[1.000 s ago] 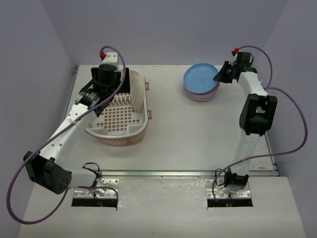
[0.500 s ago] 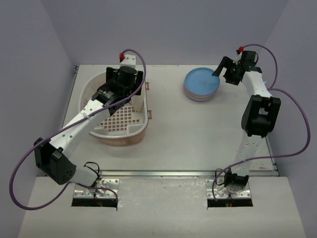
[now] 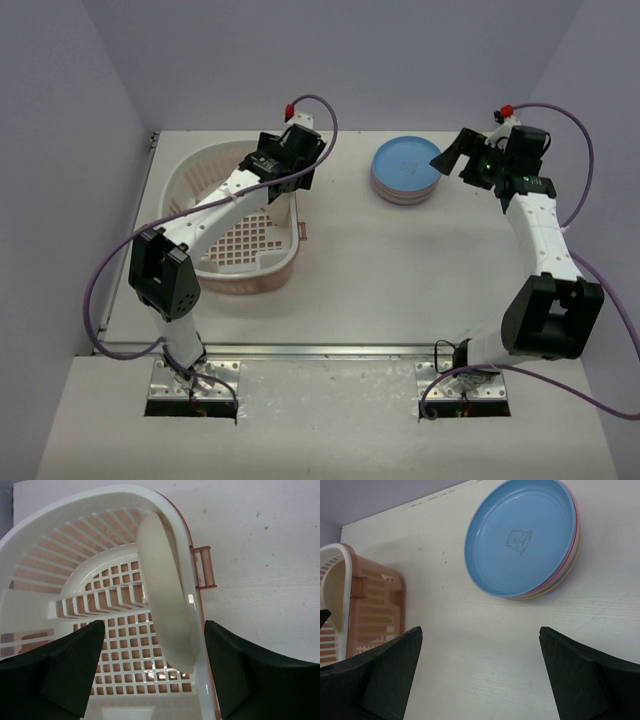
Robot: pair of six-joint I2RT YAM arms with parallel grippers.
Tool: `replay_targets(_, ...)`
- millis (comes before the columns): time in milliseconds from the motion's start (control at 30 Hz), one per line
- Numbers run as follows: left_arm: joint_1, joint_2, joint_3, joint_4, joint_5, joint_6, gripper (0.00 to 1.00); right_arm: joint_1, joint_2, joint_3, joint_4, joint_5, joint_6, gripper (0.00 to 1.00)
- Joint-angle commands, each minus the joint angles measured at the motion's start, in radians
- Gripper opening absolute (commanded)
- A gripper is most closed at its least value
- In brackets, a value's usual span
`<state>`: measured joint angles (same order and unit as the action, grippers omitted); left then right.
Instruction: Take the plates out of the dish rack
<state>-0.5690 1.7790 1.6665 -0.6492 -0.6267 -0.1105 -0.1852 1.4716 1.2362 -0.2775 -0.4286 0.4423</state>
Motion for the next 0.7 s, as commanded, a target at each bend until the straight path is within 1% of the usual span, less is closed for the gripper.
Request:
replay_targets(0, -0.002, 0.03, 0.075, -0.027, 0.024, -0.051, 0.78, 0.004, -0.05, -0.041, 0.052, -0.03, 0.01, 0.99)
replay_targets(133, 0.009, 0.05, 0.068, -0.039, 0.002, -0.064, 0.75, 0.004, -0.061, -0.048, 0.041, -0.043, 0.009, 0.99)
replay_targets(233, 0.036, 0.036, 0.03, -0.033, -0.04, -0.069, 0.69, 0.004, -0.069, -0.057, 0.046, -0.054, 0.013, 0.99)
replay_targets(400, 0.087, 0.009, -0.003, -0.028, -0.081, -0.074, 0.64, 0.004, -0.067, -0.058, 0.052, -0.068, 0.018, 0.99)
replay_targets(533, 0.095, -0.016, -0.049, -0.001, -0.122, -0.074, 0.56, 0.004, -0.06, -0.055, 0.055, -0.082, 0.034, 0.99)
replay_targets(667, 0.096, -0.004, -0.068, 0.006, -0.16, -0.071, 0.55, 0.004, -0.06, -0.053, 0.054, -0.086, 0.035, 0.99)
